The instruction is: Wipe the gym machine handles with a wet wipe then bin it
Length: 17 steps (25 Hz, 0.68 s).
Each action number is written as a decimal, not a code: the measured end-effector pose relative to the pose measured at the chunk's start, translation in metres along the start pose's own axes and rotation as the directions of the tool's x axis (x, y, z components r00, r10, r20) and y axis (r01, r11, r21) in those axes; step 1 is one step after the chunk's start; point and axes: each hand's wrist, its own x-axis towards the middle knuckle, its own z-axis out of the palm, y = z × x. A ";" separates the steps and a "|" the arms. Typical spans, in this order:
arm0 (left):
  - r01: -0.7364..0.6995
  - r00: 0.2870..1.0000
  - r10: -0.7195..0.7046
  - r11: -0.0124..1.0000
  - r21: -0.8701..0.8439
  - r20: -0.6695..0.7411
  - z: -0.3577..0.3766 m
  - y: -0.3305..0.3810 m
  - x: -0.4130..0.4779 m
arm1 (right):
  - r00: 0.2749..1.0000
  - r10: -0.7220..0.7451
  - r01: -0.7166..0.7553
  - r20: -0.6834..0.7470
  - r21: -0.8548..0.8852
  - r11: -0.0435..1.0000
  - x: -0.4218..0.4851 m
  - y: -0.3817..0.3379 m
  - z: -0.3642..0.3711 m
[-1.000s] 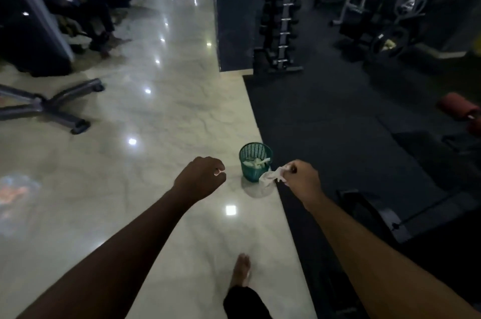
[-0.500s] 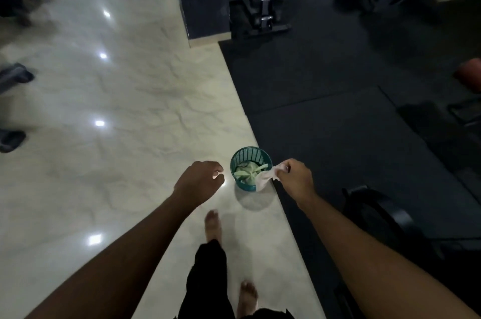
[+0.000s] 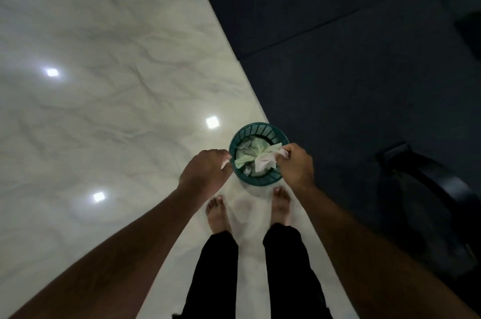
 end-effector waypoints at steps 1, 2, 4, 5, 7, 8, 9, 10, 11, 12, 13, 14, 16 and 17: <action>-0.006 1.000 0.006 1.000 -0.011 0.009 0.014 -0.004 0.024 | 1.000 0.027 -0.027 -0.014 0.007 1.000 0.023 0.007 0.014; -0.008 1.000 0.008 1.000 -0.020 0.024 0.028 -0.006 0.047 | 0.998 0.054 -0.053 -0.027 0.015 0.998 0.044 0.015 0.028; -0.013 0.998 0.013 1.000 -0.007 0.055 0.056 -0.009 0.090 | 0.994 0.087 -0.084 -0.060 0.042 0.996 0.083 0.031 0.053; -0.016 0.998 0.016 1.000 0.000 0.062 0.068 -0.011 0.108 | 0.993 0.094 -0.090 -0.072 0.052 0.995 0.100 0.038 0.064; -0.007 0.996 0.007 1.000 0.002 0.089 0.093 -0.014 0.147 | 0.991 0.106 -0.102 -0.079 0.053 0.993 0.135 0.055 0.089; 0.002 0.994 -0.002 1.000 0.006 0.105 0.103 -0.016 0.164 | 0.991 0.109 -0.105 -0.072 0.049 0.993 0.151 0.062 0.101; 0.007 0.993 -0.008 1.000 0.010 0.115 0.112 -0.018 0.179 | 0.992 0.107 -0.104 -0.066 0.038 0.994 0.165 0.068 0.112; 0.013 0.992 -0.015 1.000 0.012 0.125 0.119 -0.021 0.193 | 0.992 0.116 -0.115 -0.057 0.028 0.993 0.177 0.072 0.120; 0.017 0.991 -0.019 1.000 0.016 0.130 0.125 -0.023 0.202 | 0.990 0.127 -0.127 -0.056 0.008 0.992 0.187 0.077 0.128; 0.022 0.991 -0.024 1.000 0.015 0.134 0.130 -0.025 0.209 | 0.988 0.143 -0.144 -0.048 -0.006 0.990 0.193 0.081 0.132; 0.029 0.990 -0.029 1.000 0.005 0.137 0.135 -0.028 0.214 | 0.987 0.157 -0.157 -0.045 -0.013 0.987 0.197 0.084 0.135; 0.042 0.988 -0.040 0.999 -0.011 0.152 0.140 -0.030 0.217 | 0.985 0.172 -0.173 -0.028 -0.021 0.985 0.200 0.088 0.137; 0.056 0.988 -0.050 0.998 -0.032 0.148 0.143 -0.031 0.220 | 0.988 0.156 -0.156 -0.005 -0.054 0.986 0.200 0.088 0.136; 0.057 0.989 -0.051 0.998 -0.042 0.138 0.142 -0.031 0.219 | 0.992 0.128 -0.128 0.001 -0.056 0.990 0.197 0.089 0.134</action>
